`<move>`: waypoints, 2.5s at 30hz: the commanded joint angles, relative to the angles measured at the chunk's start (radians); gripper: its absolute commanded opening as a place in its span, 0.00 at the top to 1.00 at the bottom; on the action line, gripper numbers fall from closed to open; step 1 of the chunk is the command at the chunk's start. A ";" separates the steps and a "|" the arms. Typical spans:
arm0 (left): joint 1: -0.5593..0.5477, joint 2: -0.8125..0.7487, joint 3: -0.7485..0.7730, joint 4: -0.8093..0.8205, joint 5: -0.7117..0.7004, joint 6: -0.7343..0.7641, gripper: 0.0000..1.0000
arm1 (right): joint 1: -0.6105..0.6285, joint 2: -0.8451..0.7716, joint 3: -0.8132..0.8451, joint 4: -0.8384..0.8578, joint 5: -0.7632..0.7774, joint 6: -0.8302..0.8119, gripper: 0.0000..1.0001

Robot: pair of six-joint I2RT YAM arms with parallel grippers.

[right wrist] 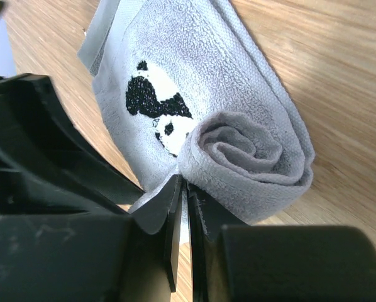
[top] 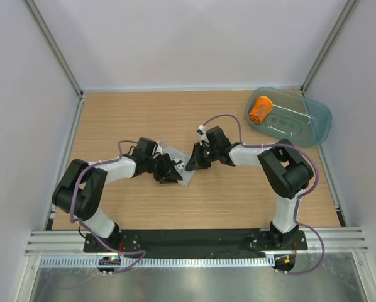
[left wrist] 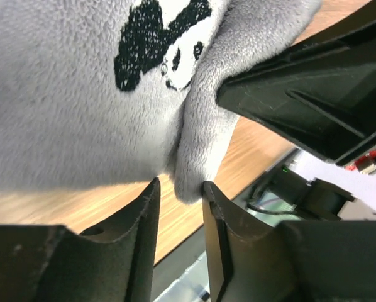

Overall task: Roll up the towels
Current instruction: Roll the towel

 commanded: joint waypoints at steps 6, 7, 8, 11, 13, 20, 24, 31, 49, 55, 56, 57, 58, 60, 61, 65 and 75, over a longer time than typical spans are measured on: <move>-0.128 -0.192 0.148 -0.320 -0.406 0.239 0.61 | -0.007 0.039 0.020 -0.079 0.085 -0.044 0.85; -0.199 -0.203 0.167 -0.333 -0.460 0.273 0.59 | -0.007 0.039 0.022 -0.082 0.084 -0.044 0.85; -0.235 -0.212 0.194 -0.351 -0.531 0.282 0.58 | -0.007 0.039 0.025 -0.085 0.084 -0.044 0.85; -0.379 -0.222 0.240 -0.356 -0.736 0.322 0.55 | -0.001 0.041 0.033 -0.087 0.082 -0.049 0.85; -0.425 -0.187 0.259 -0.359 -0.831 0.337 0.55 | 0.001 0.042 0.034 -0.087 0.079 -0.049 0.85; -0.540 -0.030 0.322 -0.359 -0.999 0.356 0.54 | 0.004 0.050 0.039 -0.120 0.076 -0.057 0.85; -0.570 0.011 0.328 -0.346 -1.048 0.362 0.54 | 0.004 0.055 0.037 -0.121 0.075 -0.058 0.85; -0.599 0.106 0.356 -0.349 -1.094 0.374 0.55 | 0.004 0.058 0.040 -0.121 0.070 -0.060 0.85; -0.606 0.228 0.342 -0.386 -1.185 0.347 0.79 | 0.004 0.045 0.043 -0.154 0.068 -0.070 0.85; -0.606 0.220 0.336 -0.377 -1.169 0.357 0.99 | 0.004 0.036 0.050 -0.183 0.075 -0.086 0.84; -0.608 0.214 0.331 -0.374 -1.160 0.360 1.00 | 0.003 0.035 0.051 -0.191 0.076 -0.087 0.85; -0.606 0.211 0.330 -0.371 -1.146 0.365 1.00 | 0.004 0.033 0.053 -0.197 0.082 -0.089 0.84; -0.606 0.197 0.328 -0.365 -1.111 0.365 1.00 | -0.001 0.032 0.057 -0.209 0.084 -0.095 0.84; -0.605 0.185 0.328 -0.356 -1.053 0.370 1.00 | -0.005 0.035 0.071 -0.232 0.087 -0.110 0.80; -0.605 0.176 0.330 -0.357 -1.004 0.367 1.00 | -0.016 0.041 0.077 -0.245 0.088 -0.127 0.79; -0.594 0.151 0.330 -0.360 -0.923 0.316 1.00 | -0.059 0.050 0.097 -0.288 0.087 -0.155 0.77; -0.585 0.121 0.319 -0.371 -0.859 0.285 1.00 | -0.157 0.058 0.114 -0.329 0.105 -0.166 0.76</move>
